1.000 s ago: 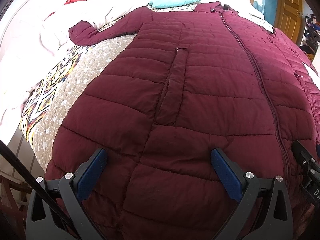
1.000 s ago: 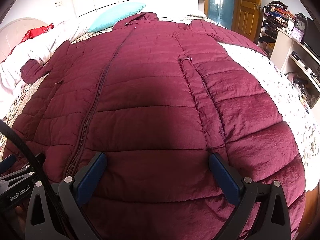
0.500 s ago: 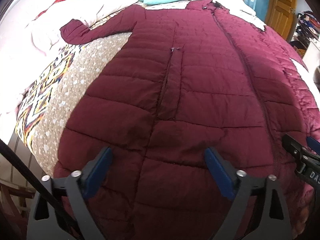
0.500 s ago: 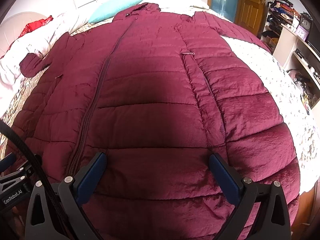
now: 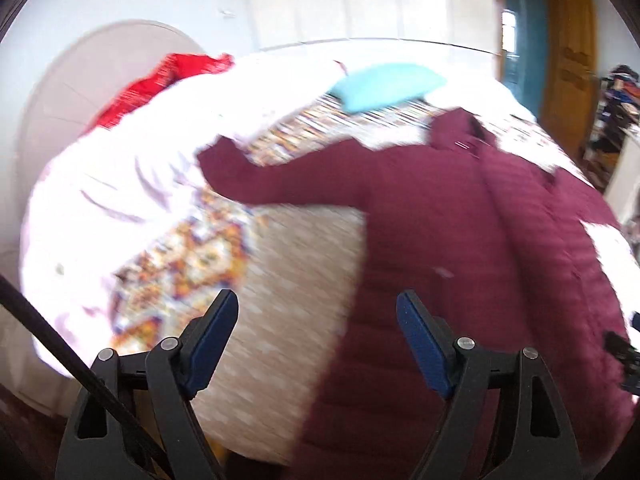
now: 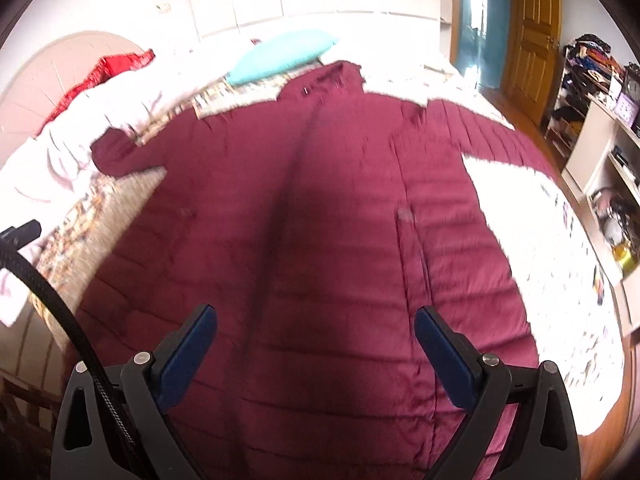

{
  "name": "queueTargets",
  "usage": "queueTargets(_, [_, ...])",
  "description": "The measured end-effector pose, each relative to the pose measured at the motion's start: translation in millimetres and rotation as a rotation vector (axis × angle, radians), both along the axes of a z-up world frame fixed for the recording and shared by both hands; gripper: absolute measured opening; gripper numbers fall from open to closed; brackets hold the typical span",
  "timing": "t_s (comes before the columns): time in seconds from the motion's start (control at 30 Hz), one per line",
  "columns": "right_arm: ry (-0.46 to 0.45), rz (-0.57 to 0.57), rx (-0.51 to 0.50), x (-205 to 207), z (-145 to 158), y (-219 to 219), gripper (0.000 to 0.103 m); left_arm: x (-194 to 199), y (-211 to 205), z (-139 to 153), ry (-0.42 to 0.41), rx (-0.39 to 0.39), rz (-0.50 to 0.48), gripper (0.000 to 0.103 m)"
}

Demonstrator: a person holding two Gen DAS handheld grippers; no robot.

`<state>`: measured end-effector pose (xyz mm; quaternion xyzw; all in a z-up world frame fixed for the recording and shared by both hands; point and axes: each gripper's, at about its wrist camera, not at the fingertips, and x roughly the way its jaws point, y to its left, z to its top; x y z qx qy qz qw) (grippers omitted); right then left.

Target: Fold large clothes

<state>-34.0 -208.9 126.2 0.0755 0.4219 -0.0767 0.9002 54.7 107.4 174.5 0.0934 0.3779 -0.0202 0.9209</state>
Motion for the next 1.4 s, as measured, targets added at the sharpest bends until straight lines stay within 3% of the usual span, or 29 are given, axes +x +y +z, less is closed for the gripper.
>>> queueTargets(0.17, [-0.015, -0.012, -0.022, 25, 6, -6, 0.101, 63, 44, 21, -0.043, 0.041, 0.072, 0.081])
queueTargets(0.27, [0.006, -0.036, 0.009, 41, -9, -11, 0.101, 103, 69, 28, -0.054, 0.017, 0.081, 0.081])
queueTargets(0.5, [0.024, -0.007, 0.040, 73, -37, 0, 0.101, 199, 117, 39, -0.058, -0.031, 0.204, 0.081])
queueTargets(0.7, [0.032, -0.006, 0.007, 97, -73, 6, 0.101, 275, 142, -13, 0.017, -0.001, 0.291, 0.081])
queueTargets(1.03, [0.017, 0.038, -0.017, 115, -102, 13, 0.101, 376, 182, -113, 0.141, -0.121, 0.395, 0.081])
queueTargets(1.4, [0.041, 0.045, -0.042, 122, -112, 14, 0.103, 432, 190, -178, 0.203, -0.191, 0.402, 0.081])
